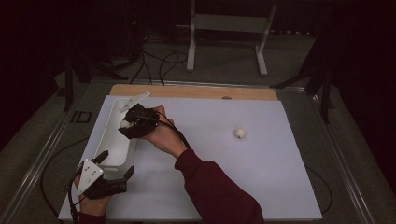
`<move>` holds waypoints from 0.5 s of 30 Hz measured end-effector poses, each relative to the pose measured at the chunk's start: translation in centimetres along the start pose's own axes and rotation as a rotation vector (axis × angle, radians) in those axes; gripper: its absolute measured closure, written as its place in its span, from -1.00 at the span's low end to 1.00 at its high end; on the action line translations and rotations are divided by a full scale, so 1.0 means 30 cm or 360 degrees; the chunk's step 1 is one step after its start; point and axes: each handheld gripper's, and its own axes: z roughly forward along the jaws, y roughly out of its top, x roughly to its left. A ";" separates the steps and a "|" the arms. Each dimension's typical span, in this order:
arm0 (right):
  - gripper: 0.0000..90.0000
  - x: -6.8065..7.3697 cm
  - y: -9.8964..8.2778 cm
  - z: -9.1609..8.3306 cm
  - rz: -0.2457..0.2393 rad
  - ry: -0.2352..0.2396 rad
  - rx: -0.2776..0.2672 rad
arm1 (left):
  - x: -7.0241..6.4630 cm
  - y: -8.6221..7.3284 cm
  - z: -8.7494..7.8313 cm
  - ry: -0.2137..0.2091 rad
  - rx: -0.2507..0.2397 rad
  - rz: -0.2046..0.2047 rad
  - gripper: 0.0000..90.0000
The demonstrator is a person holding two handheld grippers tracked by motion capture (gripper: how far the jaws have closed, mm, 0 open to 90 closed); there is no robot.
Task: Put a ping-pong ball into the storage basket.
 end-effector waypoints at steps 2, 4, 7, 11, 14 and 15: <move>0.11 0.005 0.001 0.004 -0.0002 0.0002 0.0002 | 0.000 0.000 0.000 0.0000 0.0000 -0.0002 -1.00; 0.11 0.009 0.002 0.008 -0.0004 0.0008 -0.0003 | 0.001 0.000 0.000 0.0001 0.0000 -0.0002 -1.00; 0.11 0.015 0.005 0.015 -0.0006 0.0011 -0.0001 | 0.001 -0.001 0.000 -0.0001 0.0000 -0.0005 -1.00; 0.11 0.023 0.008 0.025 -0.0014 0.0025 0.0003 | 0.000 0.000 0.000 -0.0003 0.0001 -0.0004 -1.00; 0.11 0.029 0.010 0.031 -0.0008 0.0030 0.0003 | 0.000 0.000 0.001 -0.0003 0.0001 -0.0004 -1.00; 0.11 0.030 0.011 0.033 -0.0012 0.0036 0.0002 | 0.001 0.000 0.000 -0.0002 0.0000 -0.0004 -1.00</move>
